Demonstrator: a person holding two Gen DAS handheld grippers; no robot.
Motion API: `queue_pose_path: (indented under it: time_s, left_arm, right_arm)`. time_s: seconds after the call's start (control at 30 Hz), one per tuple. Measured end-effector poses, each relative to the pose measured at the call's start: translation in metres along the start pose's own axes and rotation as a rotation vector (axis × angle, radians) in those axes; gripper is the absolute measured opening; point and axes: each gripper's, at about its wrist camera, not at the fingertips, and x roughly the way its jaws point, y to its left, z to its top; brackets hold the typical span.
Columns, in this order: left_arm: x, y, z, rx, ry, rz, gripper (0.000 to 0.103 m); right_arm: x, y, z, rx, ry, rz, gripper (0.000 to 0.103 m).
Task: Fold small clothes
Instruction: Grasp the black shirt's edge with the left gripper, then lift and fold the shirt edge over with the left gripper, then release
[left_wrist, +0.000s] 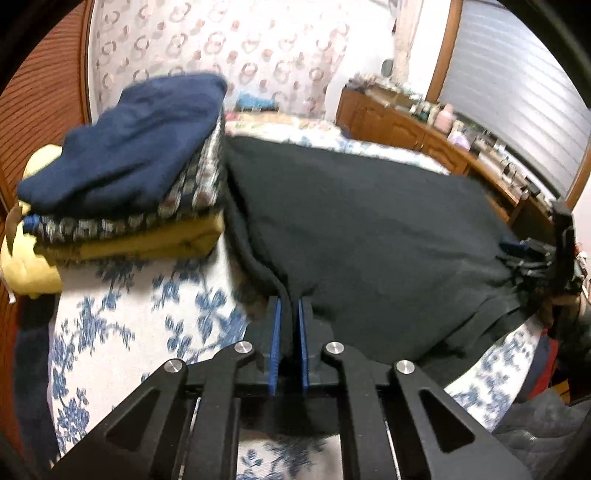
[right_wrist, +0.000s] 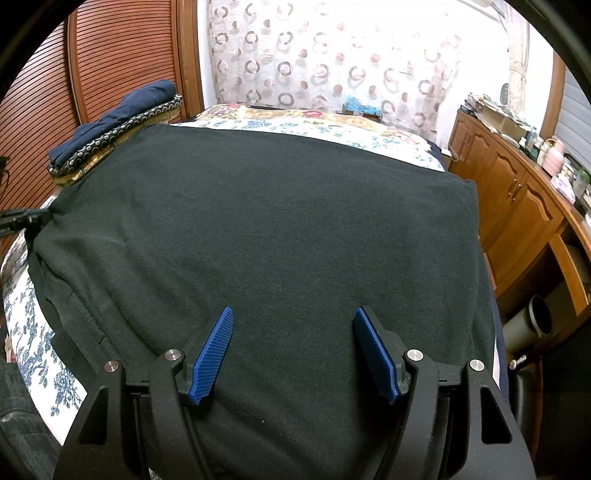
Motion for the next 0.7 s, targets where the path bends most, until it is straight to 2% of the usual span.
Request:
queue_pose_path:
  time_s: [0.13, 0.27, 0.43, 0.7]
  left_arm:
    - [-0.015, -0.016, 0.019, 0.024, -0.079, -0.037, 0.009]
    - [-0.021, -0.033, 0.039, 0.061, -0.126, -0.071, 0.009]
    - [-0.020, -0.047, 0.053, 0.094, -0.148, -0.116, 0.009]
    - [-0.016, -0.095, 0.086, 0.171, -0.186, -0.208, 0.009]
  right_arm:
    - [0.000, 0.000, 0.000, 0.000, 0.000, -0.001, 0.071]
    - [0.000, -0.001, 0.000, 0.000, 0.000, 0.000, 0.071]
    - [0.000, -0.001, 0.000, 0.000, 0.000, 0.000, 0.071]
    - [-0.004, -0.001, -0.001, 0.011, 0.003, 0.004, 0.071]
